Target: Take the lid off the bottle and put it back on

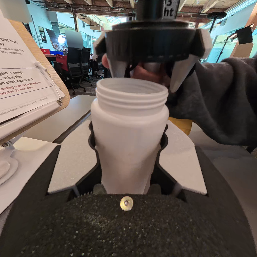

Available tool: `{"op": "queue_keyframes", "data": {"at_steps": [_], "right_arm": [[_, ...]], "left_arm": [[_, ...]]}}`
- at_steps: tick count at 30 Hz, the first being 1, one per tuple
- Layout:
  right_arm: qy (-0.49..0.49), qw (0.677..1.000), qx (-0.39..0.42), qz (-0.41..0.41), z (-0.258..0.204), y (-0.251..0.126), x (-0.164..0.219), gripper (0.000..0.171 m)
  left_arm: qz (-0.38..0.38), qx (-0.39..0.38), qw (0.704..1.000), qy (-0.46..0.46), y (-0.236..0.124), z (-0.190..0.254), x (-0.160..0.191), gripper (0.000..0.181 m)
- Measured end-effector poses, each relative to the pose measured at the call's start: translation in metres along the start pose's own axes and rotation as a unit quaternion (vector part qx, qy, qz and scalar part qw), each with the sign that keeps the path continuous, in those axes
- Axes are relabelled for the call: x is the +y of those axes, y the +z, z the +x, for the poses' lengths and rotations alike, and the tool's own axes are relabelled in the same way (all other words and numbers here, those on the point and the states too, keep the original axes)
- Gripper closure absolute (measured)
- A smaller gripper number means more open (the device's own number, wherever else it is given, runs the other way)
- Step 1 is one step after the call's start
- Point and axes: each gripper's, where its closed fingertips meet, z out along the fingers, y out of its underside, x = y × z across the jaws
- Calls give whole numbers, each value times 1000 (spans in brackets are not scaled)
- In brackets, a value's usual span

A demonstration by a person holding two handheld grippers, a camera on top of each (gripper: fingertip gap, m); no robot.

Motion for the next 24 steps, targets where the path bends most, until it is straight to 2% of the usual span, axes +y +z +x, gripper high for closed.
{"op": "queue_keyframes", "data": {"at_steps": [6,12,24], "right_arm": [[-46,998,-33,7,-7,17,6,96],[-26,998,-31,38,2,21,14,96],[4,998,-45,48,2,19,23,96]], "left_arm": [[-3,5,1000,-2,-1,1,0,88],[-4,8,1000,-2,-1,2,1,88],[-7,11,1000,-2,-1,3,1,89]]}}
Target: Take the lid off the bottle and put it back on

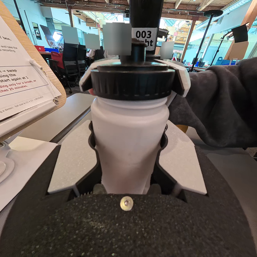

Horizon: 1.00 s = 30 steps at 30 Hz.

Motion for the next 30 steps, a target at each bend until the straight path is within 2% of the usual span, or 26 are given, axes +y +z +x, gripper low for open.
{"op": "queue_keyframes", "data": {"at_steps": [10,21,30], "right_arm": [[-18,999,6,-37,-5,-5,3,96],[-20,987,-101,-125,-10,-4,7,96],[-61,981,-106,-151,-11,-4,9,95]], "left_arm": [[-8,11,1000,4,3,6,1,88],[-1,26,1000,-7,0,8,1,89],[-3,32,999,-11,0,10,2,89]]}}
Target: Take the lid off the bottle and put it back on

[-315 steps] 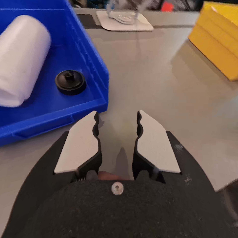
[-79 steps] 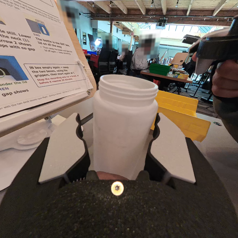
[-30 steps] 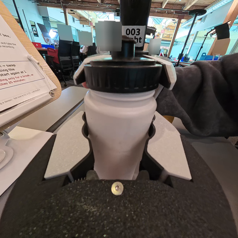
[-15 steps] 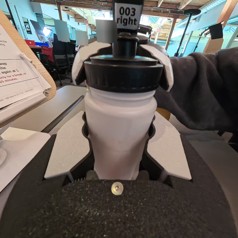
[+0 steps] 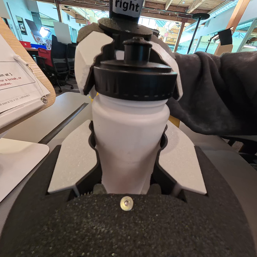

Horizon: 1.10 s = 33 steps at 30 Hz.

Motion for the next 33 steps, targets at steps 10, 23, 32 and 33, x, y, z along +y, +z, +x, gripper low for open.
{"op": "queue_keyframes", "data": {"at_steps": [10,23,32,33], "right_arm": [[-2,997,-4,-74,0,-1,3,95],[61,969,124,-205,-3,-10,12,95],[179,911,245,-278,2,-11,15,95],[192,902,266,-281,1,-11,15,95]], "left_arm": [[-3,-2,1000,3,-2,0,1,90],[-14,4,1000,8,1,4,3,93],[-5,-17,1000,9,-2,-1,2,93],[-5,-18,1000,9,-2,-1,2,93]]}}
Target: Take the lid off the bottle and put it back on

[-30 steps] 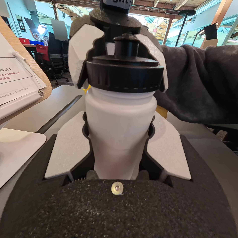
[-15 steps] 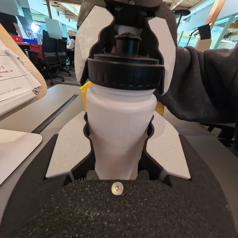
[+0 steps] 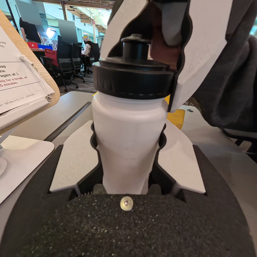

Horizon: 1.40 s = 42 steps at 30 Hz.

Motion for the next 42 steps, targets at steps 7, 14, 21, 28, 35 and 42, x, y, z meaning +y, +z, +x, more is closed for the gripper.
{"op": "queue_keyframes", "data": {"at_steps": [7,14,21,28,35,42], "right_arm": [[11,997,53,46,2,0,-8,94],[-88,969,-49,226,-4,-18,-10,81],[-47,935,-169,308,-7,-16,-14,79],[-65,920,-197,334,-7,-7,-24,97],[-58,897,-229,373,-8,-21,-30,98],[-65,912,-217,343,-8,-9,-24,98]], "left_arm": [[4,0,1000,-7,-2,-1,0,93],[5,2,1000,-6,-2,0,0,93],[6,8,1000,-8,-2,1,0,93],[9,8,1000,-10,-3,0,0,93],[10,11,1000,-11,-3,1,0,93],[8,11,1000,-10,-2,1,0,93]]}}
